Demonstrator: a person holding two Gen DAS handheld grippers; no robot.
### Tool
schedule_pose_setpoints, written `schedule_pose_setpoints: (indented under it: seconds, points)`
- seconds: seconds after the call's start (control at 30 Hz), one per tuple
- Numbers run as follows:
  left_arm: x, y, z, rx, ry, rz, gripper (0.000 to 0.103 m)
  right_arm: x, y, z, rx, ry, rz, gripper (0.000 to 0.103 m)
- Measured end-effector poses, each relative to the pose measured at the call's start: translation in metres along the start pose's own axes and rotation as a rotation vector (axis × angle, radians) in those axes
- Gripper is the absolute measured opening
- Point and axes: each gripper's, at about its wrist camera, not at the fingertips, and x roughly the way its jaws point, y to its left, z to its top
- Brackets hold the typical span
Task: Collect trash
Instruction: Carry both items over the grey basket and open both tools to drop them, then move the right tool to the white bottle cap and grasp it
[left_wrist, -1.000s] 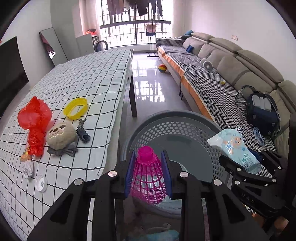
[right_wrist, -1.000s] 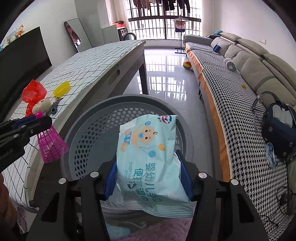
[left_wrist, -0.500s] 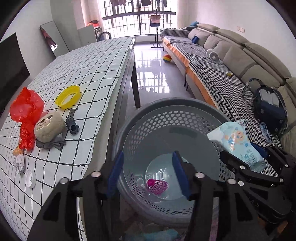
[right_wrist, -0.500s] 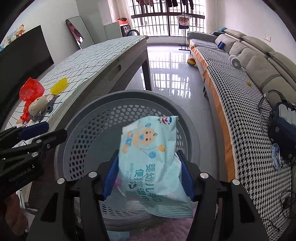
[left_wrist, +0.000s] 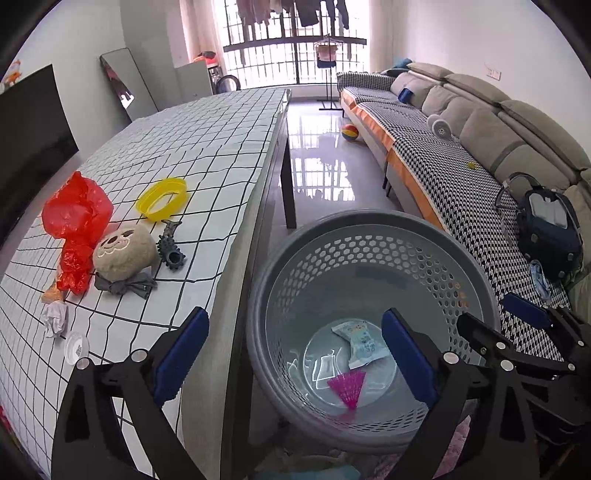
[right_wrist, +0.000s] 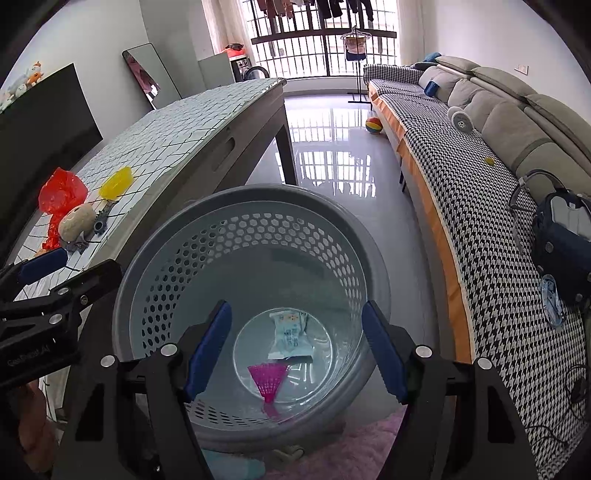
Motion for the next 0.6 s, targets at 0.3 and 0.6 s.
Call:
schedule_pose_setpoints:
  seconds: [0.3,0.6]
  points:
    - [-0.007,0.011,-0.007,-0.027,0.005,0.008,0.096,-0.007,0.011,-0.003,-0.007,-0.006,0.006,0.070]
    - [-0.023,0.045,-0.016,-0.075,-0.011,0.021,0.096,-0.013,0.035,0.000,-0.033,-0.033,0.030,0.070]
